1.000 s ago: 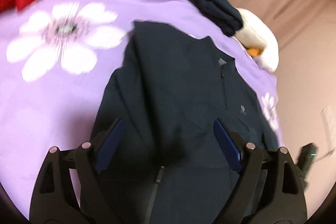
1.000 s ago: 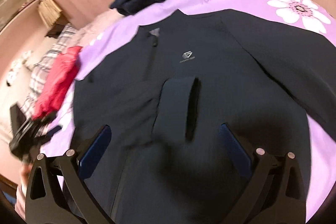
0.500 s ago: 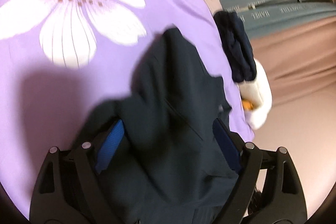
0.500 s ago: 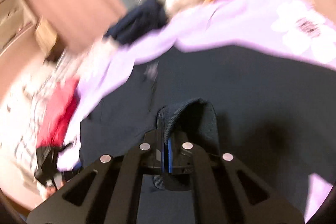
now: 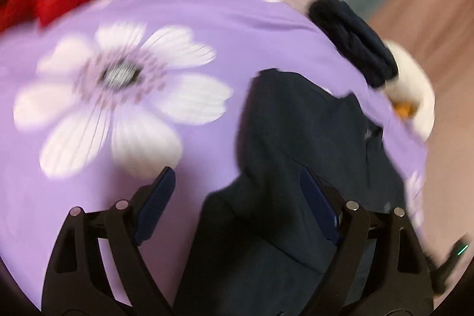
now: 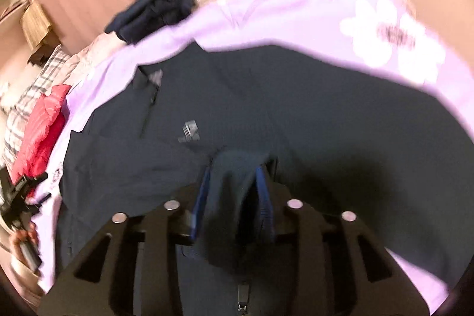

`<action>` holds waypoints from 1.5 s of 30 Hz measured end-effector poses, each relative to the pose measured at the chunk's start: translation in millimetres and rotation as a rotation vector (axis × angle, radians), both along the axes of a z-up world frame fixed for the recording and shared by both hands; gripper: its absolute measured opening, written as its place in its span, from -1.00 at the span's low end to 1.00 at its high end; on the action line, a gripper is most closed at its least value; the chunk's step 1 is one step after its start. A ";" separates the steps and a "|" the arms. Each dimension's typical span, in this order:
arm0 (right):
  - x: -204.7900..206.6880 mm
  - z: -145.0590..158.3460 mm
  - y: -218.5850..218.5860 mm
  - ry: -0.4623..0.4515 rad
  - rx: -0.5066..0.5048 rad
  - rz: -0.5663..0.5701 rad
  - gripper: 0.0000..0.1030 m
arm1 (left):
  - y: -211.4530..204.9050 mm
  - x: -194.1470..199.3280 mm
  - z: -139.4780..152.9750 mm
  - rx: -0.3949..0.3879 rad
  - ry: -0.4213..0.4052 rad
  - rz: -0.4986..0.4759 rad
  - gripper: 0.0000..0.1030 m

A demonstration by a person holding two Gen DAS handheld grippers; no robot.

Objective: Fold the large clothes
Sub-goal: 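Grasp the other sleeve with the right tool and fold it across the body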

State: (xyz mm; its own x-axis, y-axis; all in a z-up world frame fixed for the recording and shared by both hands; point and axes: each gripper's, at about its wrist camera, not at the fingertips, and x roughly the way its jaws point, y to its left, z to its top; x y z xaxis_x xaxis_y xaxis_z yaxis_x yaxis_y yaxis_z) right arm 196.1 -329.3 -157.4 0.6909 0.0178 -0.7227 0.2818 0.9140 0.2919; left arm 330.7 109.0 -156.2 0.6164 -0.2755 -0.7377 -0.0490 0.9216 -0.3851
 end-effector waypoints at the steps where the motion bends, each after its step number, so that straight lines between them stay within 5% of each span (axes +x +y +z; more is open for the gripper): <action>1: 1.3 4.4 5.1 -0.017 -0.002 0.021 -0.22 | -12.1 2.4 4.2 0.035 -0.013 -0.039 0.64; 5: 20.9 -5.0 6.8 0.071 0.015 0.005 -0.20 | -58.2 14.4 4.2 0.124 -0.021 -0.171 0.27; 10: 34.8 -38.2 -10.0 0.156 0.168 -0.023 -0.21 | -81.3 27.7 -23.9 0.220 0.041 -0.200 0.27; 11: 40.2 -42.8 -9.5 0.164 0.178 0.000 -0.50 | -81.1 31.5 -30.5 0.225 0.061 -0.193 0.27; 12: 43.5 -42.1 -8.0 0.154 0.167 0.027 -1.00 | -80.7 32.5 -32.8 0.222 0.067 -0.188 0.27; 18: 31.5 6.0 -16.1 -0.031 0.076 -0.005 -1.00 | -75.2 37.1 -31.3 0.211 0.054 -0.168 0.31; 20: 30.0 7.1 -27.0 -0.014 0.109 -0.048 -1.00 | -74.1 38.3 -32.2 0.206 0.055 -0.167 0.32; 22: 27.7 -6.5 -32.9 0.052 0.199 -0.035 -0.78 | -74.9 38.0 -33.0 0.208 0.050 -0.168 0.33; 24: 22.2 -16.4 -31.4 0.090 0.210 -0.046 0.01 | -78.3 36.4 -33.5 0.215 0.048 -0.172 0.34; 25: 17.0 -21.0 -31.0 0.091 0.214 -0.050 0.06 | -78.6 36.3 -33.6 0.217 0.048 -0.172 0.34; 29: 11.9 -41.6 -32.3 0.115 0.292 -0.063 0.04 | -78.6 36.7 -33.8 0.214 0.054 -0.174 0.35; 32: 21.3 -40.4 -17.5 0.129 0.211 0.005 -0.86 | -77.6 37.4 -33.4 0.214 0.058 -0.173 0.35; 33: 25.1 -32.6 -14.3 0.109 0.181 0.019 -0.90 | -77.1 37.5 -33.1 0.210 0.059 -0.172 0.35; 38: 28.8 14.9 -20.1 -0.044 0.099 -0.019 -0.91 | -81.0 37.9 -35.7 0.231 0.056 -0.178 0.38; 43: 41.6 -37.9 -17.2 0.188 0.015 -0.004 -0.85 | -82.4 39.6 -40.7 0.247 0.051 -0.191 0.40; 45: 39.1 -39.1 -17.7 0.173 0.000 -0.012 -0.59 | -81.4 39.9 -39.1 0.253 0.056 -0.199 0.40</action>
State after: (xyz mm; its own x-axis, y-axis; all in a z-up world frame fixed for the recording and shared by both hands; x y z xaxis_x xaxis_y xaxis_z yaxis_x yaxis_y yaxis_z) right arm 235.3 -347.0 -196.5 0.5565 0.0102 -0.8308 0.3386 0.9103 0.2380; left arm 370.7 27.6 -195.3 0.5252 -0.1903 -0.8295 0.1271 0.9813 -0.1446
